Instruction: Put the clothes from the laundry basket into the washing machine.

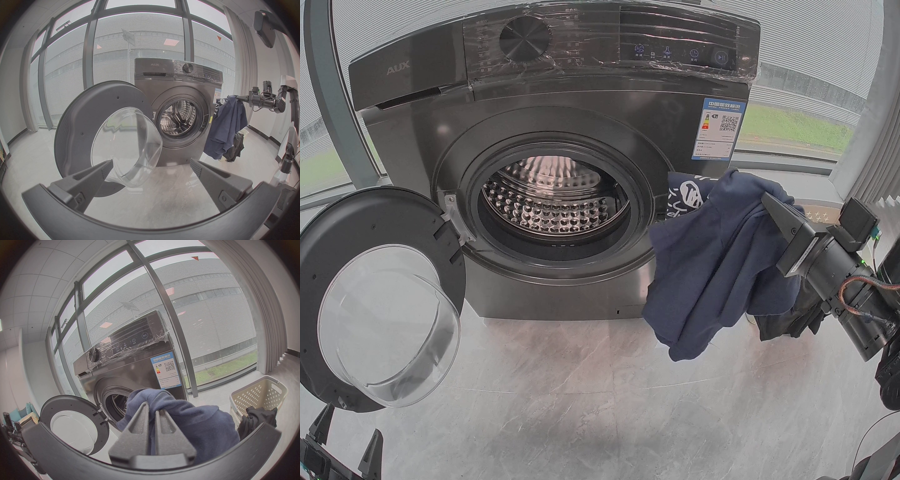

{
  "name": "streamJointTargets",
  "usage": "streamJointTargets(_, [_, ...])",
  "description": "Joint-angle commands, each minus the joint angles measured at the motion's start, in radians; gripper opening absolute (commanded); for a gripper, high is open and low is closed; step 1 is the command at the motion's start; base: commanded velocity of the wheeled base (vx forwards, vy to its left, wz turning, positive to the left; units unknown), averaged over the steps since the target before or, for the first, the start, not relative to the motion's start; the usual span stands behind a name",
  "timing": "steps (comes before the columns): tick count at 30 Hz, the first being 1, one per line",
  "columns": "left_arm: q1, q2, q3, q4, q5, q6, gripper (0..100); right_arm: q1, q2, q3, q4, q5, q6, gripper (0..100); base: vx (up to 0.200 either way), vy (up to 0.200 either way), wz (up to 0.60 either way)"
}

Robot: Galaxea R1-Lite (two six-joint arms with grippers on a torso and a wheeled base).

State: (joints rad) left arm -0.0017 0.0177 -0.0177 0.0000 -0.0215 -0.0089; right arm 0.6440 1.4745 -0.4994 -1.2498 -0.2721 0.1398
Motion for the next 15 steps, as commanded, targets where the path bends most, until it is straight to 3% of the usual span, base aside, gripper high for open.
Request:
streamJointTargets(1, [0.000,-0.018,0.016,0.000,0.000,0.000,100,0.000,0.001,0.001,0.000,0.001,0.000,0,-0.200,0.000,0.00])
streamJointTargets(5, [0.000,-0.018,0.016,0.000,0.000,0.000,100,-0.003,0.003,0.002,0.000,0.001,0.000,0,-0.200,0.000,0.00])
streamJointTargets(15, [0.000,-0.018,0.016,0.000,-0.003,0.000,100,-0.007,0.015,0.024,-0.002,0.002,0.001,0,0.000,0.020,0.00])
